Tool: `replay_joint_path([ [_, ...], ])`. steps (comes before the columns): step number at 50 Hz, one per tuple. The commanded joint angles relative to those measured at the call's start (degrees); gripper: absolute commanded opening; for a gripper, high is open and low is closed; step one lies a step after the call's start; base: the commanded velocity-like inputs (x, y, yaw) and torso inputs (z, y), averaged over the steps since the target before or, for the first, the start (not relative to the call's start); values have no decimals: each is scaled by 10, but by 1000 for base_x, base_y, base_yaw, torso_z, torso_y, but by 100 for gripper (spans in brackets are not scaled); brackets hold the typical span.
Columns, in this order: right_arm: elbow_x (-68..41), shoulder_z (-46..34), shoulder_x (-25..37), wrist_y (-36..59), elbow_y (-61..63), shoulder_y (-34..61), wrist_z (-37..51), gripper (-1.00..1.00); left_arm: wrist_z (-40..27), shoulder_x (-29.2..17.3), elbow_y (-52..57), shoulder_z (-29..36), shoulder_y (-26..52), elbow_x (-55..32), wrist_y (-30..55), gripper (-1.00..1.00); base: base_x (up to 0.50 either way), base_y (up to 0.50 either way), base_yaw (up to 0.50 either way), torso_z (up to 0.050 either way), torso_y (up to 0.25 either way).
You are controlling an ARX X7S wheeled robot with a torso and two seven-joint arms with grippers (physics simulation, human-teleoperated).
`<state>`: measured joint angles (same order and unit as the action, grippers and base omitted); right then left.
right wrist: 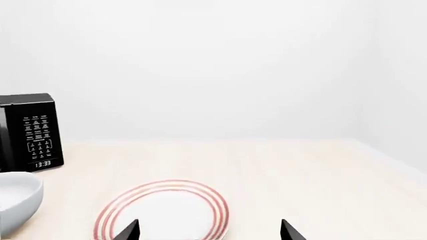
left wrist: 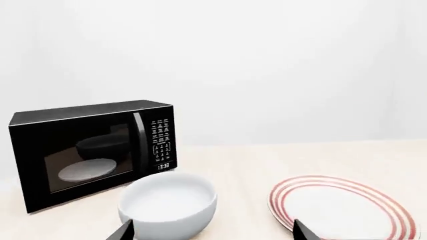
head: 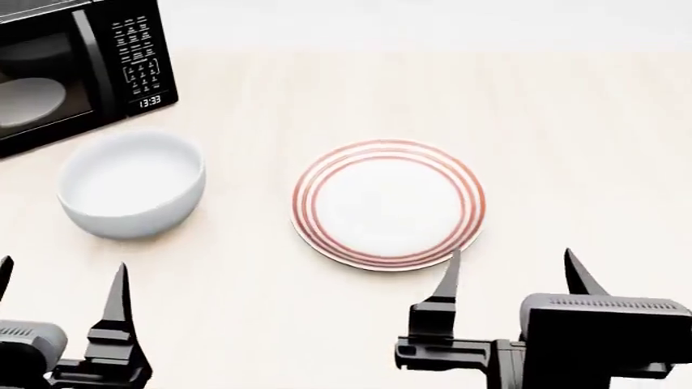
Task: Put the white bowl to the right of the plate.
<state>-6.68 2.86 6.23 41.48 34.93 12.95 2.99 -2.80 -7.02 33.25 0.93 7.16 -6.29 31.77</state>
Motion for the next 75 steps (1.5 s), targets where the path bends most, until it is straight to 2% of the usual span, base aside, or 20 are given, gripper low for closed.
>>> replay_joint_path([
  [1,-37,30,9,62,59,30,-9,100,-7,-10,31,0,10,-9,29,100,500,152,0,0,0],
  [49,-56,16,27,78,53,51,19,100,-30,-29,27,8,5,-25,7,100,500,150,0,0,1],
  [52,-54,13,27,96,47,60,28,100,-30,-31,24,6,4,-28,4,100,98,42,0,0,0],
  [56,-15,-9,24,185,48,97,90,100,-32,-33,17,-2,2,-32,-1,100,0,0,0,0,0],
  [61,-3,-29,32,225,65,128,109,100,-35,-38,8,-26,-10,-39,-13,100,0,0,0,0,0],
  [70,-33,-59,38,271,56,191,75,100,-54,-51,-47,-95,-43,-36,-72,100,0,0,0,0,0],
  [71,-41,-50,29,292,56,198,74,100,-54,-49,-50,-105,-46,-43,-78,100,0,0,0,0,0],
  [72,-59,-18,2,363,55,225,71,100,-56,-48,-55,-126,-53,-54,-85,100,0,0,0,0,0],
  [75,-72,-30,3,370,58,246,58,100,-77,-54,-69,-138,-61,-31,-88,100,0,0,0,0,0],
])
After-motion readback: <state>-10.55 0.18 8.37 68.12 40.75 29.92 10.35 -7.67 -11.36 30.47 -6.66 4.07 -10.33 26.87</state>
